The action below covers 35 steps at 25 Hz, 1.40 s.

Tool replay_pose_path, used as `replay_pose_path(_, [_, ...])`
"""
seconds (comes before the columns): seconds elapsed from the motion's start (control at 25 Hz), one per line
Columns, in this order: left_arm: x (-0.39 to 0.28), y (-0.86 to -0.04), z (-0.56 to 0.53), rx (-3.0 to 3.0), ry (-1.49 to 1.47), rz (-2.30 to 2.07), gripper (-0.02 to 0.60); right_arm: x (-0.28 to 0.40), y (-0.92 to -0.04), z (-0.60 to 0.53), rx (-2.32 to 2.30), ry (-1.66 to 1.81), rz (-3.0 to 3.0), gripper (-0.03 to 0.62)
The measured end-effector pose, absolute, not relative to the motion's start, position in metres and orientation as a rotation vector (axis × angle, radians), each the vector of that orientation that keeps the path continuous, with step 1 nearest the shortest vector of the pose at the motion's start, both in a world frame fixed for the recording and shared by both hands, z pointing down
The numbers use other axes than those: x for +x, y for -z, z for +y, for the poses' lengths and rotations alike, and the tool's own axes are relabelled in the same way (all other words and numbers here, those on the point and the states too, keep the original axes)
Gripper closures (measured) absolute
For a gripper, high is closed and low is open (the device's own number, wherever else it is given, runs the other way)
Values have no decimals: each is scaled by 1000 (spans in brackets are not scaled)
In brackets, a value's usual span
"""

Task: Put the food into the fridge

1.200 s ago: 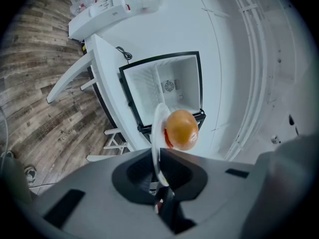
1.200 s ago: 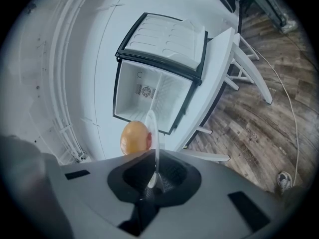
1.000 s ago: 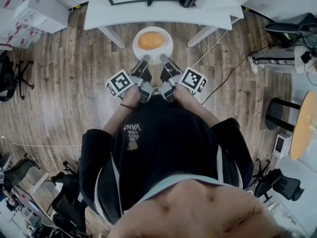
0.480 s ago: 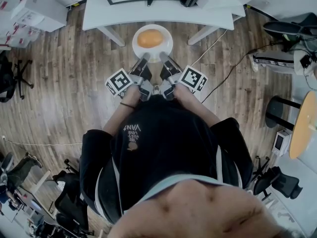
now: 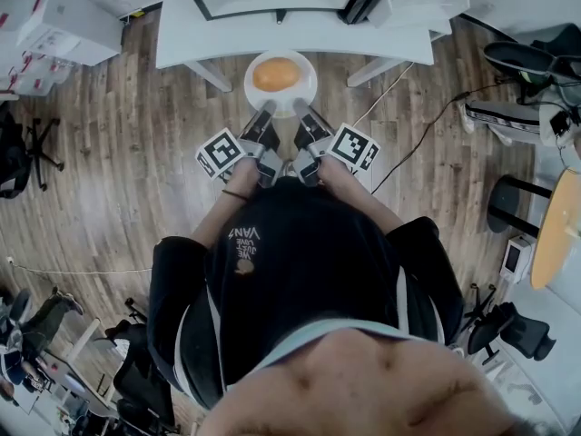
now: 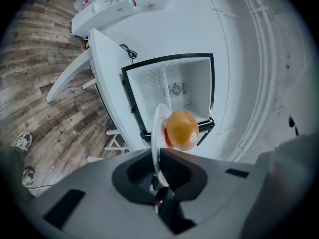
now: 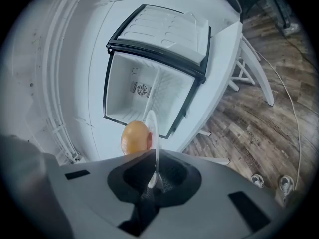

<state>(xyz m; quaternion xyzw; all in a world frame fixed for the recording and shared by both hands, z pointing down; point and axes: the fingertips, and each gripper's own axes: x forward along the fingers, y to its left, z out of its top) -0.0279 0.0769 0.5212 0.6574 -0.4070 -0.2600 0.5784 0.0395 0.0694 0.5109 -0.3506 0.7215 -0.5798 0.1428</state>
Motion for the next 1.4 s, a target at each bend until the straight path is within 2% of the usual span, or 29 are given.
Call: replay_pose_path(1.4, [-90, -521, -30, 1618, 472, -797, 551, -23, -508, -27, -1161, 1543, 1941, 572])
